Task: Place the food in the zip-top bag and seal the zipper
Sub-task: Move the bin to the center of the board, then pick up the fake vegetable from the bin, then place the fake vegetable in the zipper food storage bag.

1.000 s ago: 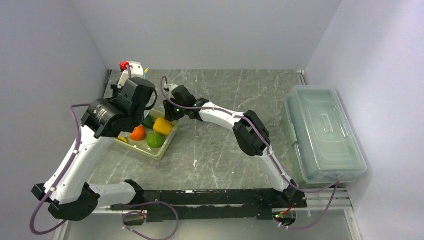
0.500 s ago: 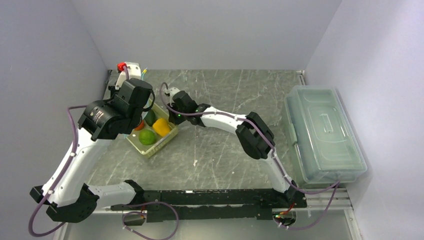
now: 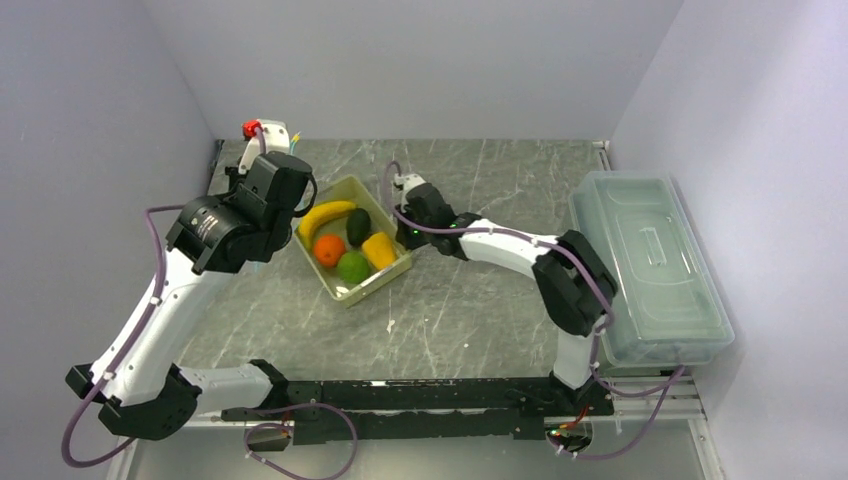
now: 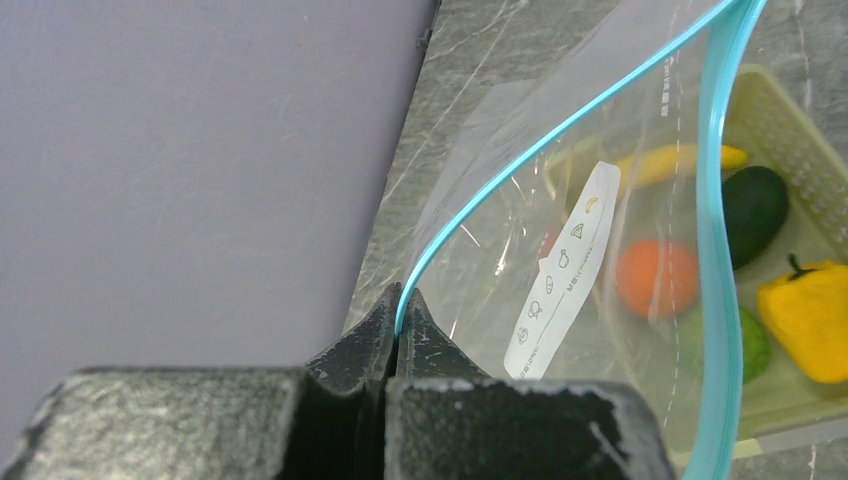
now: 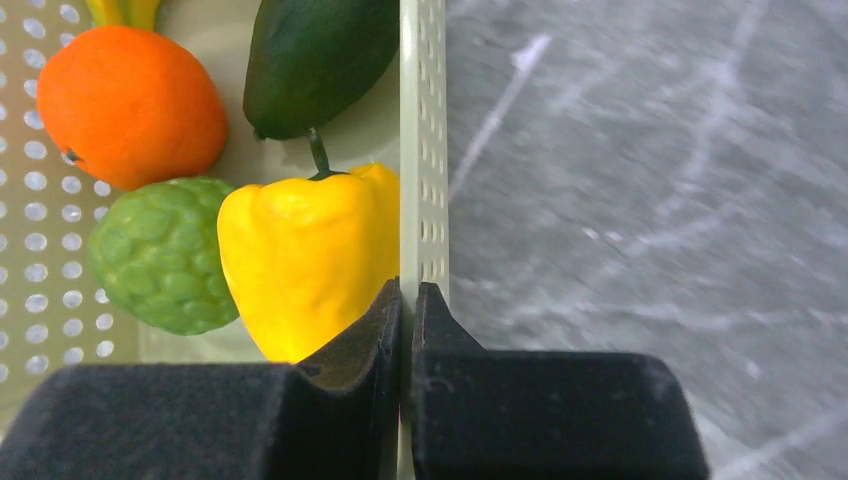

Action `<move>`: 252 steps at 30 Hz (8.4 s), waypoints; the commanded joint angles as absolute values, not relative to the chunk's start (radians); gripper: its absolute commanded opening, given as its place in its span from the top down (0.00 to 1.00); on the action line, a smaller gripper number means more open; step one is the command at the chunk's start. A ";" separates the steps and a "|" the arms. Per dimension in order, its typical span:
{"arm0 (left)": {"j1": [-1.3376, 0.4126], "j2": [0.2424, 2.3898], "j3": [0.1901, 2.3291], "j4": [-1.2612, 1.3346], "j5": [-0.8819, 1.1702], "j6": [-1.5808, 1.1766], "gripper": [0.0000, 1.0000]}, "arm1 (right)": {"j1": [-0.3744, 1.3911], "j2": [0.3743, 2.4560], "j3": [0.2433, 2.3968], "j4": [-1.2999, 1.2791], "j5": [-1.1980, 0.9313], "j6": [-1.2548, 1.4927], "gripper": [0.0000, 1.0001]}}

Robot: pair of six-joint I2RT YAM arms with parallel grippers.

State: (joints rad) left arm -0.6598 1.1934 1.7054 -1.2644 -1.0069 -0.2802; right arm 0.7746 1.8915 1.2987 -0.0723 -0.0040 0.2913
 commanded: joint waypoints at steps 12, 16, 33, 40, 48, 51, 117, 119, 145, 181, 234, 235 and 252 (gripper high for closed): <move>-0.657 1.228 1.659 -1.105 -0.924 -0.248 1.00 | 0.597 1.501 0.955 -0.037 0.059 0.307 1.00; -0.656 1.239 1.642 -1.081 -0.879 -0.241 1.00 | 0.561 1.421 0.891 -0.074 0.051 0.311 1.00; -0.657 1.252 1.543 -0.944 -0.700 -0.193 1.00 | 0.466 1.257 0.687 -0.162 0.126 0.379 0.99; -0.657 1.253 1.473 -0.875 -0.713 -0.165 1.00 | 0.463 1.257 0.686 -0.178 0.129 0.381 0.78; -0.657 1.274 1.458 -0.865 -0.786 -0.131 1.00 | 0.463 1.213 0.761 -0.243 0.098 0.374 0.46; -0.656 1.278 1.446 -0.854 -0.821 -0.118 1.00 | 0.464 1.189 0.794 -0.261 0.083 0.370 0.46; -0.713 1.316 1.291 -0.872 -0.730 -0.254 1.00 | 0.653 1.411 1.002 -0.360 0.228 0.378 0.70; -0.713 1.316 1.293 -0.872 -0.725 -0.255 1.00 | 0.653 1.388 1.019 -0.361 0.209 0.365 0.70; -0.713 1.321 1.285 -0.851 -0.587 -0.316 1.00 | 0.657 1.192 1.009 0.111 -0.186 0.640 0.72; -0.712 1.294 1.267 -0.822 -0.542 -0.336 1.00 | 0.791 1.465 1.095 0.409 -0.220 0.889 0.76; -0.681 1.180 1.231 -0.756 -0.491 -0.334 1.00 | 0.942 1.611 1.178 0.192 0.035 0.660 0.70; -0.682 1.184 1.232 -0.759 -0.488 -0.334 1.00 | 0.943 1.620 1.199 0.185 0.036 0.658 0.68; -0.682 1.178 1.231 -0.776 -0.554 -0.321 1.00 | 0.943 1.669 1.190 0.092 0.098 0.635 0.32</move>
State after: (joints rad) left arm -0.6838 1.1984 1.2297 -0.7898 -0.5152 -0.3302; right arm 0.9386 1.6596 1.1969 0.1078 0.0547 0.6605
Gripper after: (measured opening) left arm 0.012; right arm 0.685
